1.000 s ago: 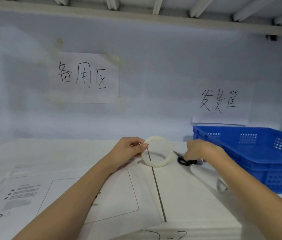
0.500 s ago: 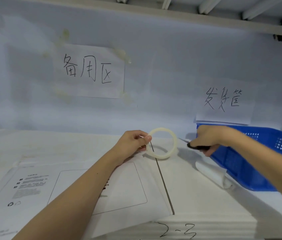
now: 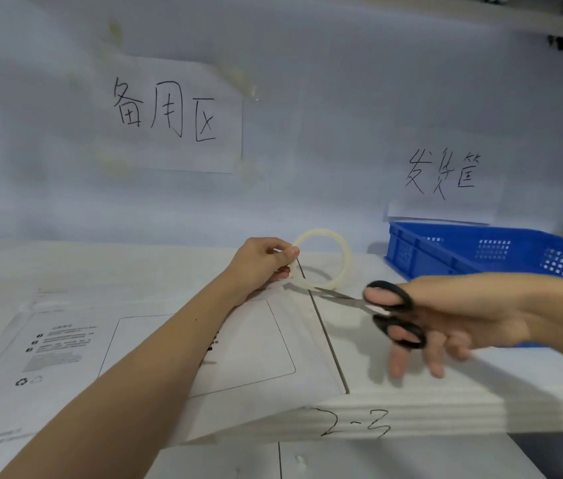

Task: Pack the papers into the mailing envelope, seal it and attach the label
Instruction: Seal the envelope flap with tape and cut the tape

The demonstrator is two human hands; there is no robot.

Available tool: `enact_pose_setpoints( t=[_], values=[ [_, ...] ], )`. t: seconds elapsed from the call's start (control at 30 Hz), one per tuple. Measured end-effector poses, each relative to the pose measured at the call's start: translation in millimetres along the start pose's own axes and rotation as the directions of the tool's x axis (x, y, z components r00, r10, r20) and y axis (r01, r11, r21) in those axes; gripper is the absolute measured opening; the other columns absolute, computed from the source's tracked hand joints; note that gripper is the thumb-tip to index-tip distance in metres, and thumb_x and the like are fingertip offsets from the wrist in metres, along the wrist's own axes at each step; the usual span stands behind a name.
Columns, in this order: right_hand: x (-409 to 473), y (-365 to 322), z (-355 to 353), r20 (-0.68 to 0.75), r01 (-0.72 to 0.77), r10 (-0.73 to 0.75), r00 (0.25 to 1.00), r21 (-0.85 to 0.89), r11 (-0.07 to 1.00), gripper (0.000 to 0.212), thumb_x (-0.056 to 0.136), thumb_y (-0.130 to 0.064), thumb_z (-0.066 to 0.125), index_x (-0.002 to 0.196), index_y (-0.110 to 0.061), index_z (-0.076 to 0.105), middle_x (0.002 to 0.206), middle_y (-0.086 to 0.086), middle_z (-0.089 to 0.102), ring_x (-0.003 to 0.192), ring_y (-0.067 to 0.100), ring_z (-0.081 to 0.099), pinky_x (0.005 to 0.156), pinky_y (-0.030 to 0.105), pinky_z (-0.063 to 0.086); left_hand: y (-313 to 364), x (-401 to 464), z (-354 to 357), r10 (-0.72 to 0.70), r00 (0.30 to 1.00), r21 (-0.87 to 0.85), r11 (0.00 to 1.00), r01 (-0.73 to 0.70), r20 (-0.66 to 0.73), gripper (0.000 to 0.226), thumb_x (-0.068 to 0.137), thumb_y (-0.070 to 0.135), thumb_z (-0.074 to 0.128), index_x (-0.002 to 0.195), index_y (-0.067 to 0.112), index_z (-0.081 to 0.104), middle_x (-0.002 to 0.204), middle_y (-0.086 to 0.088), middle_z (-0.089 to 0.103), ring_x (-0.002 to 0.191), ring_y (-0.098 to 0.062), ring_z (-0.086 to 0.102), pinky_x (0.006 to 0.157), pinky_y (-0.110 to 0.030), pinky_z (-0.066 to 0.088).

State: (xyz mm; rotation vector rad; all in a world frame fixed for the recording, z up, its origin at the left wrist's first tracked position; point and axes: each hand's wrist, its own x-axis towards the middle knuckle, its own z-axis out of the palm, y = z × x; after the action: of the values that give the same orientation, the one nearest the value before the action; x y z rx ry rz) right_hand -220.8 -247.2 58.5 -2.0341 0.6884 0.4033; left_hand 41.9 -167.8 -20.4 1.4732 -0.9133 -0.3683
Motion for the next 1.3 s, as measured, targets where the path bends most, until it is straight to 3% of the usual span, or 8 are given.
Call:
enact_pose_setpoints(
  t=[0.07, 0.17, 0.4, 0.67, 0.83, 1.0, 1.13, 1.3],
  values=[
    [18, -6, 11, 0.005, 0.008, -0.008, 1.0, 0.091, 0.996, 0.058, 0.07, -0.069, 0.061, 0.072, -0.013, 0.046, 0.095, 0.014, 0.075, 0.044, 0.012, 0.057, 0.032, 0.014, 0.031, -1, 1, -1, 0.006, 1.0, 0.005, 1.0, -0.006, -0.008, 0.021, 0.09, 0.027, 0.07, 0.097, 0.008, 0.075, 0.094, -0.019, 0.073, 0.075, -0.021, 0.068, 0.075, -0.029, 0.057],
    [41, -16, 20, -0.007, 0.014, -0.013, 1.0, 0.223, 0.975, 0.054, 0.072, -0.064, 0.061, 0.072, -0.012, 0.049, 0.099, 0.02, 0.073, 0.04, 0.013, 0.054, 0.031, 0.015, 0.036, -2, 1, 0, 0.025, 1.0, 0.003, 1.0, -0.025, -0.019, 0.018, 0.09, 0.026, 0.07, 0.092, 0.009, 0.075, 0.079, -0.008, 0.07, 0.067, -0.016, 0.064, 0.065, -0.022, 0.054],
    [72, -26, 21, 0.021, 0.01, -0.017, 1.0, 0.304, 0.953, 0.057, 0.067, -0.066, 0.067, 0.075, -0.013, 0.05, 0.094, 0.018, 0.073, 0.039, 0.012, 0.053, 0.03, 0.014, 0.034, -1, 0, 1, 0.048, 0.999, 0.077, 0.996, -0.046, -0.025, 0.018, 0.091, 0.024, 0.069, 0.095, 0.008, 0.075, 0.052, 0.014, 0.06, 0.041, 0.001, 0.051, 0.046, -0.008, 0.037],
    [76, -26, 23, 0.024, 0.002, -0.011, 1.0, 0.314, 0.949, 0.054, 0.068, -0.063, 0.067, 0.077, -0.012, 0.049, 0.089, 0.017, 0.072, 0.039, 0.011, 0.052, 0.031, 0.014, 0.035, 1, -1, 2, 0.048, 0.998, 0.072, 0.996, -0.045, -0.044, 0.016, 0.092, 0.023, 0.067, 0.094, 0.008, 0.073, 0.06, 0.005, 0.06, 0.038, 0.003, 0.05, 0.042, -0.007, 0.035],
    [82, -28, 23, 0.024, 0.032, -0.044, 0.999, 0.357, 0.933, 0.054, 0.064, -0.062, 0.071, 0.075, -0.013, 0.051, 0.087, 0.016, 0.071, 0.04, 0.011, 0.049, 0.032, 0.015, 0.038, -1, 0, 1, 0.06, 0.998, 0.071, 0.996, -0.058, -0.031, 0.018, 0.09, 0.027, 0.069, 0.093, 0.011, 0.076, 0.063, 0.006, 0.067, 0.053, -0.005, 0.059, 0.06, -0.018, 0.045],
    [86, -28, 24, 0.024, 0.049, -0.063, 0.998, 0.391, 0.919, 0.055, 0.061, -0.057, 0.075, 0.078, -0.011, 0.051, 0.08, 0.014, 0.068, 0.041, 0.011, 0.049, 0.035, 0.016, 0.043, 1, -1, 1, 0.054, 0.998, 0.085, 0.995, -0.05, -0.041, 0.017, 0.09, 0.03, 0.069, 0.087, 0.015, 0.076, 0.062, 0.006, 0.063, 0.04, 0.0, 0.047, 0.047, -0.015, 0.035],
    [87, -29, 23, 0.03, 0.056, -0.072, 0.997, 0.356, 0.933, 0.059, 0.054, -0.061, 0.077, 0.079, -0.013, 0.051, 0.076, 0.01, 0.066, 0.038, 0.008, 0.045, 0.036, 0.014, 0.043, 2, -1, 1, 0.056, 0.998, 0.102, 0.993, -0.051, -0.037, 0.015, 0.09, 0.033, 0.069, 0.08, 0.023, 0.074, 0.068, 0.003, 0.064, 0.037, 0.001, 0.044, 0.048, -0.021, 0.032],
    [88, -28, 24, 0.024, 0.054, -0.066, 0.998, 0.355, 0.933, 0.054, 0.061, -0.061, 0.074, 0.078, -0.015, 0.052, 0.075, 0.009, 0.065, 0.039, 0.006, 0.043, 0.038, 0.013, 0.044, 2, -3, 1, 0.062, 0.997, 0.115, 0.992, -0.057, -0.037, 0.015, 0.091, 0.032, 0.068, 0.086, 0.019, 0.074, 0.072, 0.001, 0.065, 0.037, 0.002, 0.046, 0.044, -0.013, 0.032]
  ],
)
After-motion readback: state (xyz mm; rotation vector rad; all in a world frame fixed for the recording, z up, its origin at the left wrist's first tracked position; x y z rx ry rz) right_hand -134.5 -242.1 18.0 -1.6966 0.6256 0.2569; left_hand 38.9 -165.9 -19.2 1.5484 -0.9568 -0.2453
